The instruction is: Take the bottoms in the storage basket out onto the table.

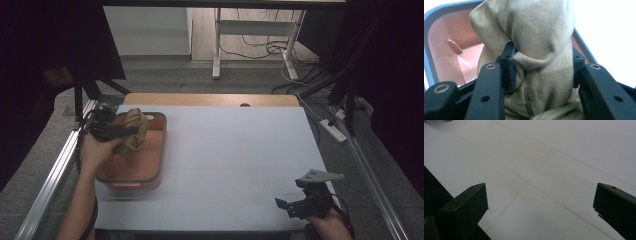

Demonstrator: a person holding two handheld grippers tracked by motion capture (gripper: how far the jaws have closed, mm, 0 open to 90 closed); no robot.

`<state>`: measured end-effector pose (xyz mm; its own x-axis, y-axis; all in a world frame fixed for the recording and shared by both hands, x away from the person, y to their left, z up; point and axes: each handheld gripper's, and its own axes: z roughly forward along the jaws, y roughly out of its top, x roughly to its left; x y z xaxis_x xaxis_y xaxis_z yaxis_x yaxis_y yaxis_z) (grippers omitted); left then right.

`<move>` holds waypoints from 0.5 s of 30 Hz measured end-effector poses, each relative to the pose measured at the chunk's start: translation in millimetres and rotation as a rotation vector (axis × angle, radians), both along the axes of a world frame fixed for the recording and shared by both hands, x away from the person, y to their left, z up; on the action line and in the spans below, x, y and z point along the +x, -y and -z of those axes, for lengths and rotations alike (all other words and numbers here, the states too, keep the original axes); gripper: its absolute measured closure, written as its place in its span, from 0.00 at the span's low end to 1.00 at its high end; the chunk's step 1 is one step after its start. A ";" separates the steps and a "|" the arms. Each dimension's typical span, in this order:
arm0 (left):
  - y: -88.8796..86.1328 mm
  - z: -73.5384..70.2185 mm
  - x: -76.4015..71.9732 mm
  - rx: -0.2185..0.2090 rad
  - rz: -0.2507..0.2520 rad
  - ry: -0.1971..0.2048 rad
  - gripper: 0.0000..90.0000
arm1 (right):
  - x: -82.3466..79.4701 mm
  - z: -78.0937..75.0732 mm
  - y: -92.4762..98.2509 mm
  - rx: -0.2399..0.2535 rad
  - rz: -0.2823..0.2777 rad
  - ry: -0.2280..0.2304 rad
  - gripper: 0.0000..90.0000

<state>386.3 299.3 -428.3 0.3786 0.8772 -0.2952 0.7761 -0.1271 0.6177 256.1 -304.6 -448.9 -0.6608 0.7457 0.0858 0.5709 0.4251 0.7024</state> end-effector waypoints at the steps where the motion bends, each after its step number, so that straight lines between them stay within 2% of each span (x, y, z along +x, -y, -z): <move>1: 0.0 -1.9 -0.8 -0.006 0.004 0.007 0.61 | 0.0 0.0 0.0 0.000 0.000 -0.001 0.00; 3: 1.5 -7.8 -3.2 -0.018 0.010 0.025 0.60 | 0.0 0.0 0.0 0.002 0.000 -0.002 0.00; 15: 15.6 -29.6 -10.9 -0.015 0.053 0.094 0.60 | 0.1 0.0 0.2 0.004 -0.001 -0.003 0.00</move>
